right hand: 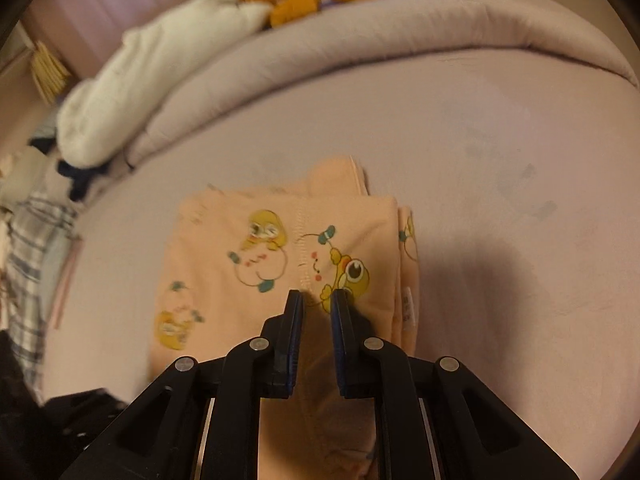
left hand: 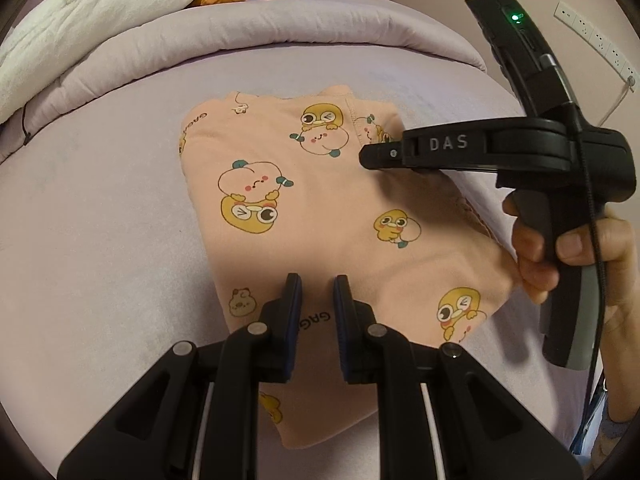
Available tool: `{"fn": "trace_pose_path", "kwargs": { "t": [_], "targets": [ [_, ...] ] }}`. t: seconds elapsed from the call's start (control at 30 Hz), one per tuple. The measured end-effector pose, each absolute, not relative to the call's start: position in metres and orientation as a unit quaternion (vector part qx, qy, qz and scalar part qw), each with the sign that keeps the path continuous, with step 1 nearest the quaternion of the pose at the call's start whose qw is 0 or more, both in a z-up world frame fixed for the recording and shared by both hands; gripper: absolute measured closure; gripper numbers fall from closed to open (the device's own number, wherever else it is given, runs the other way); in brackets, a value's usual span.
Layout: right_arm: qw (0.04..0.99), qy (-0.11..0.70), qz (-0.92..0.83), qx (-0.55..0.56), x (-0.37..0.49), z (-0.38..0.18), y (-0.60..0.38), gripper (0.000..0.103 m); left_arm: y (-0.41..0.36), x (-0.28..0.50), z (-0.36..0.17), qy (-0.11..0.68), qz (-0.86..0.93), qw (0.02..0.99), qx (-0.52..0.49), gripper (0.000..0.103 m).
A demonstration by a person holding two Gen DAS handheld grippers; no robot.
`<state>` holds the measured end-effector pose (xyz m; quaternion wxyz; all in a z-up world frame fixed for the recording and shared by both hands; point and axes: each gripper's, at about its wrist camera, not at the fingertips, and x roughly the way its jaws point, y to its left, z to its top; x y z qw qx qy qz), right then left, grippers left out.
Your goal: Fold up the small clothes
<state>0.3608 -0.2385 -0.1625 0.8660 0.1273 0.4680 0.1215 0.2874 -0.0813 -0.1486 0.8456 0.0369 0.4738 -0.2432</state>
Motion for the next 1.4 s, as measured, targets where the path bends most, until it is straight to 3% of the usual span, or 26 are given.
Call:
{"fn": "trace_pose_path", "kwargs": {
  "t": [0.47, 0.73, 1.33, 1.4],
  "targets": [
    [0.888, 0.413, 0.173, 0.103, 0.305, -0.127, -0.234, 0.09, -0.078, 0.277, -0.149, 0.479, -0.241, 0.844, 0.021, 0.087],
    [0.885, 0.444, 0.138, 0.019, 0.279, -0.16, -0.224, 0.09, -0.077, 0.275, -0.149, 0.484, -0.235, 0.843, 0.012, 0.087],
    [0.876, 0.451, 0.134, 0.108, 0.255, -0.169, -0.249, 0.083, -0.064, 0.226, -0.153, 0.516, -0.206, 0.832, -0.004, 0.087],
    [0.874, 0.45, 0.142, 0.118, 0.245, -0.166, -0.25, 0.074, -0.059, 0.215, -0.151, 0.516, -0.207, 0.831, -0.006, 0.087]
  ]
}}
